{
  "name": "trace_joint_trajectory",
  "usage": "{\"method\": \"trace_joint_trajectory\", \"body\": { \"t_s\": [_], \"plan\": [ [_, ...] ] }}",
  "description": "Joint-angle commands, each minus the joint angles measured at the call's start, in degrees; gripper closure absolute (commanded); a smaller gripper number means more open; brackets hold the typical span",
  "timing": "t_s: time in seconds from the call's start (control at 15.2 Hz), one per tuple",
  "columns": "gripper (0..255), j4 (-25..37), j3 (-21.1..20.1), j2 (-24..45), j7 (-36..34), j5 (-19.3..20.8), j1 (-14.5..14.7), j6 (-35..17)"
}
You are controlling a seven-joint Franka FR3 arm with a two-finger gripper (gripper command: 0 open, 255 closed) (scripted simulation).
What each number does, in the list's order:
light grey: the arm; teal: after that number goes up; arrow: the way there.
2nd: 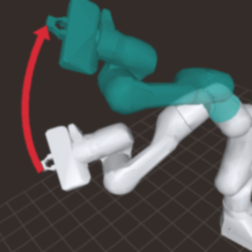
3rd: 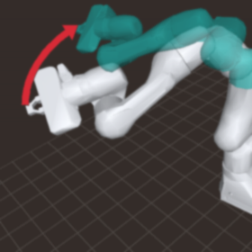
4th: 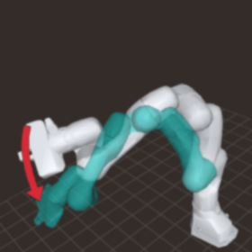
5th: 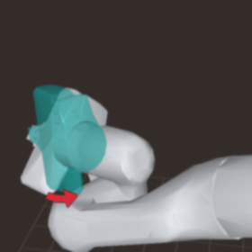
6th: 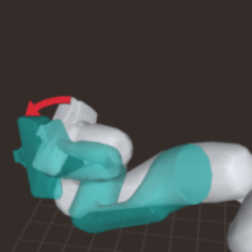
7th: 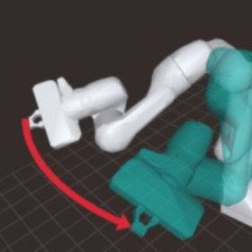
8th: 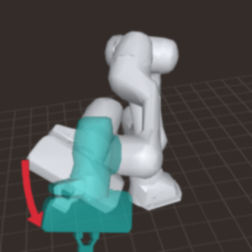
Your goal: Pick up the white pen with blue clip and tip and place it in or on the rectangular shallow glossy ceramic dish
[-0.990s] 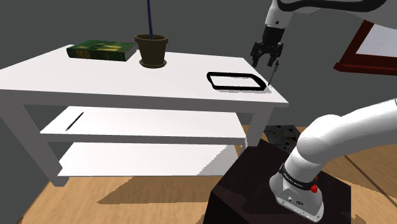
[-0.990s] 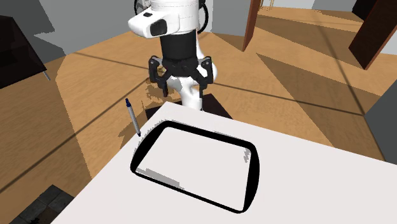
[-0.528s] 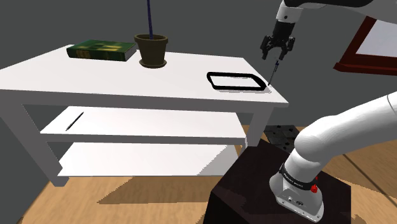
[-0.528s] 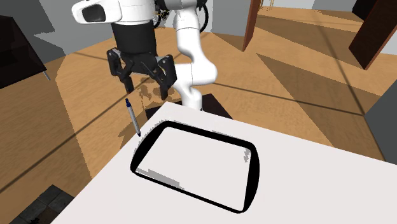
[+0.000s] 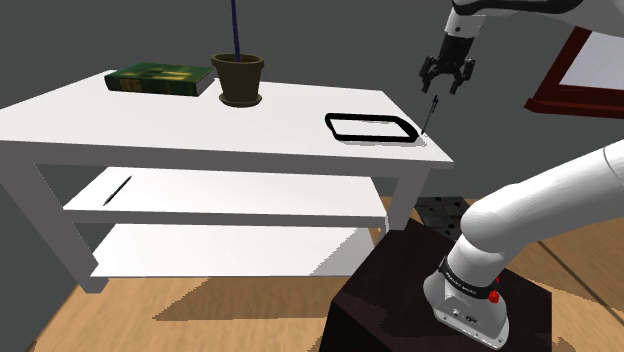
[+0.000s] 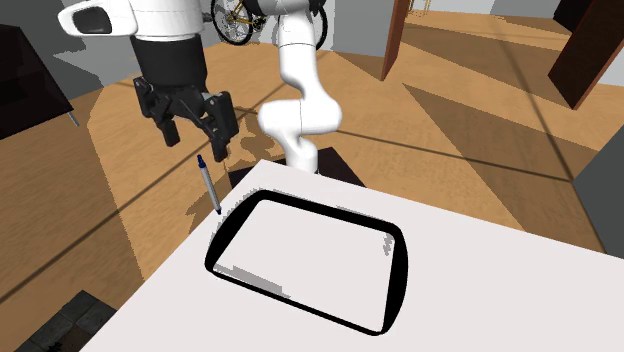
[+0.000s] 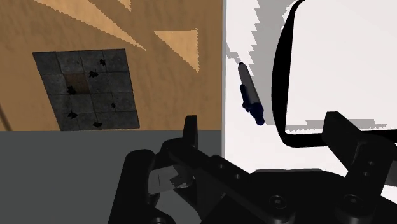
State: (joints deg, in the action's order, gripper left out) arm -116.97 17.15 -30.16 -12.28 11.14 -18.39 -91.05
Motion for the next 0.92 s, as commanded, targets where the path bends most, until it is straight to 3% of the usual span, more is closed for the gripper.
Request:
{"method": "trace_joint_trajectory", "body": {
  "t_s": [0.0, 0.66, 0.73, 0.86],
  "plan": [
    [0, -1.8, 0.1, -0.4, -0.2, 0.2, -0.1, -1.4],
    [0, -4.0, 0.4, -0.7, -0.3, 0.4, -0.2, -3.3],
    [255, -4.0, 0.4, -0.7, -0.3, 0.4, -0.2, -3.3],
    [255, -4.0, 0.4, -0.7, -0.3, 0.4, -0.2, -3.3]
  ]
}}
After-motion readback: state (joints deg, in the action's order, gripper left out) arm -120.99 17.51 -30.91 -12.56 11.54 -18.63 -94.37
